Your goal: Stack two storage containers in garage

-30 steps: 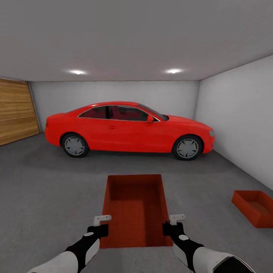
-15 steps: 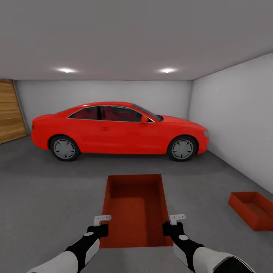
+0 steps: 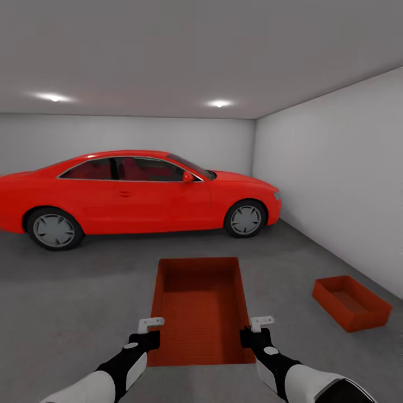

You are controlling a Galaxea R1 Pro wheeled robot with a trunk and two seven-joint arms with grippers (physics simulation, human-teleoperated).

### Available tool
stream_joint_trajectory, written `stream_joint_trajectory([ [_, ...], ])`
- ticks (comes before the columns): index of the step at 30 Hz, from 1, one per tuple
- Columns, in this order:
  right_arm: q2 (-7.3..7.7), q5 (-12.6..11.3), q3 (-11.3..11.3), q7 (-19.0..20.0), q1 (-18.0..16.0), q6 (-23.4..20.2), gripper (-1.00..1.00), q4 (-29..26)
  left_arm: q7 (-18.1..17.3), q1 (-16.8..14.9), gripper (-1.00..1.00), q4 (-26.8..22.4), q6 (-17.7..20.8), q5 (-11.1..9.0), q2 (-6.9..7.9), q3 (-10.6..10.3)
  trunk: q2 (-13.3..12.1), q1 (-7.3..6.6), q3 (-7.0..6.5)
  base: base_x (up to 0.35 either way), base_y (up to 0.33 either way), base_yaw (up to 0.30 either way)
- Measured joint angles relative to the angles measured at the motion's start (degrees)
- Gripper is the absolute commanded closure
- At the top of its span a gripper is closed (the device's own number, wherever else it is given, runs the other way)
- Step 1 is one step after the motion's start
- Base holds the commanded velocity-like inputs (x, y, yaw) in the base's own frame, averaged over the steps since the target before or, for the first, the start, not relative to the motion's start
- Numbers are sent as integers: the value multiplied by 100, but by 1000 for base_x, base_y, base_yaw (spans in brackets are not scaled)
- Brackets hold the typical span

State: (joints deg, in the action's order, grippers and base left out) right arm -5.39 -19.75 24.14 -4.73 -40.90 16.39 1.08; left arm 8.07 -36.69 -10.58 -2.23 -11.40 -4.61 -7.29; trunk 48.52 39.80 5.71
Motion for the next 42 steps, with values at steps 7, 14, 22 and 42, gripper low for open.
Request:
stream_joint_trajectory([
  [7, 0, 4, 0, -2, 0, 0, 100, 0, 0, -1, 100, 1, 0, 0, 0, 0, 0, 0, 0, 322, 75, -282],
  [14, 0, 4, 1, -3, 0, 1, 100, 0, 2, -1, 100, 1, 0, 0, -1, -1, 0, 0, 0, 322, 154, -282],
  [22, 0, 4, 1, -3, 0, 1, 100, 0, 2, -1, 100, 1, 0, 0, -1, 0, 0, 0, 0, 322, 158, -282],
  [42, 1, 15, -1, -8, 0, -2, 100, -1, 2, -1, 100, 1, 0, -1, -2, -1, 0, 0, 0, 322, 158, -281],
])
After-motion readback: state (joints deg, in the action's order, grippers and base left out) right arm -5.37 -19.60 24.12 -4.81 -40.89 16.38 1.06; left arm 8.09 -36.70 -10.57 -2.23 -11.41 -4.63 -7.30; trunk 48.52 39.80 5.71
